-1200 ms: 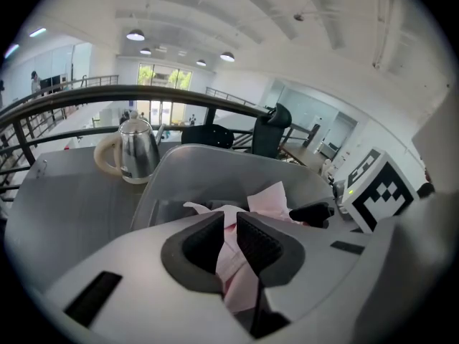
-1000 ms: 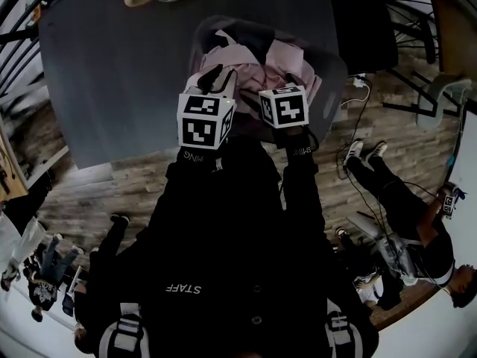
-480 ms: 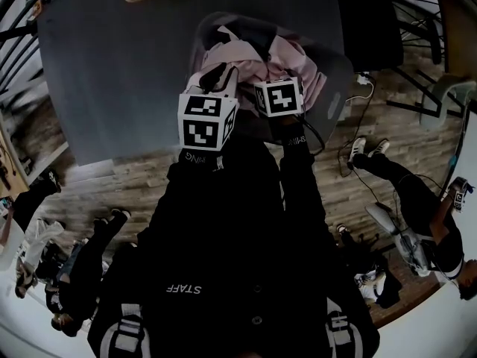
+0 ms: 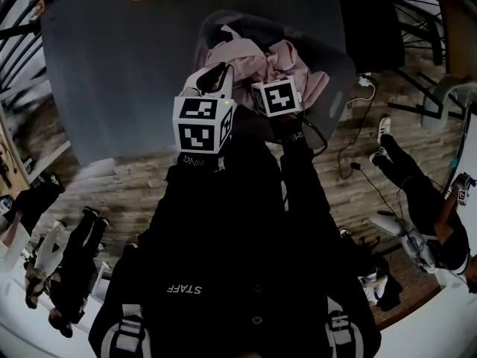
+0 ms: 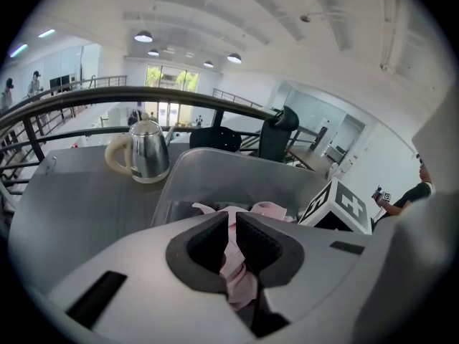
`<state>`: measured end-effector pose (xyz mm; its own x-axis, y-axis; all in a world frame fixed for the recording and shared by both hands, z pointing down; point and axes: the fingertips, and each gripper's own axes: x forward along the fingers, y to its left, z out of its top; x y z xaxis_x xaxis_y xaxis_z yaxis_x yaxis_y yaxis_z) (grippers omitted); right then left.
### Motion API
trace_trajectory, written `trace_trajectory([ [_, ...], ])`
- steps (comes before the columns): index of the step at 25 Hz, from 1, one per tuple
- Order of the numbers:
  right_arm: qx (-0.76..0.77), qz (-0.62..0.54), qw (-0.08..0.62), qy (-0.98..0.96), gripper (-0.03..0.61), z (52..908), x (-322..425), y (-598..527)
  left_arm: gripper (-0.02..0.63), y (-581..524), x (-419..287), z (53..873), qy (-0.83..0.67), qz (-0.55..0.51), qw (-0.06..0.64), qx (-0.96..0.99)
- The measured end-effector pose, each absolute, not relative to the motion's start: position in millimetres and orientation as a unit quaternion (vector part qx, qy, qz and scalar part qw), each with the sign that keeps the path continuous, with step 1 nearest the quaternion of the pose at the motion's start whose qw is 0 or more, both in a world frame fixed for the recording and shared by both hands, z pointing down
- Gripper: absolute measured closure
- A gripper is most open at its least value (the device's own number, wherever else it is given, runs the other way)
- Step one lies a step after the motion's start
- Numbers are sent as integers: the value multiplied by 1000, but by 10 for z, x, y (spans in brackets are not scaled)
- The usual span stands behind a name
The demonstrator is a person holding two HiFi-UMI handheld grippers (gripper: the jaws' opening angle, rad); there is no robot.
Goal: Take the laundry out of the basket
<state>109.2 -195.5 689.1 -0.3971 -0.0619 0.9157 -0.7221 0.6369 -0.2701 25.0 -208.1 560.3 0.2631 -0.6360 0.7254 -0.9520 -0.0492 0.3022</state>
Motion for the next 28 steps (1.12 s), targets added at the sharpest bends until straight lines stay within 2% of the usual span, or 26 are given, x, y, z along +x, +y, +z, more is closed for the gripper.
trace_trajectory([
  [4,246,351,471,-771,385,6874,1104,-1952,577,-2067,179,5497,-579,193,379,696],
  [6,242,359,457,-777,408,6764,1139,-1953,577,-2044,144,5419,-582,186,374,698],
  [13,266,302,407,-820,419,6036,1230,-1998,578,-1926,-120,5004,-604,153,344,703],
  [28,373,194,246,-873,417,4183,1203,-1882,577,-1487,-705,3983,-670,74,254,693],
])
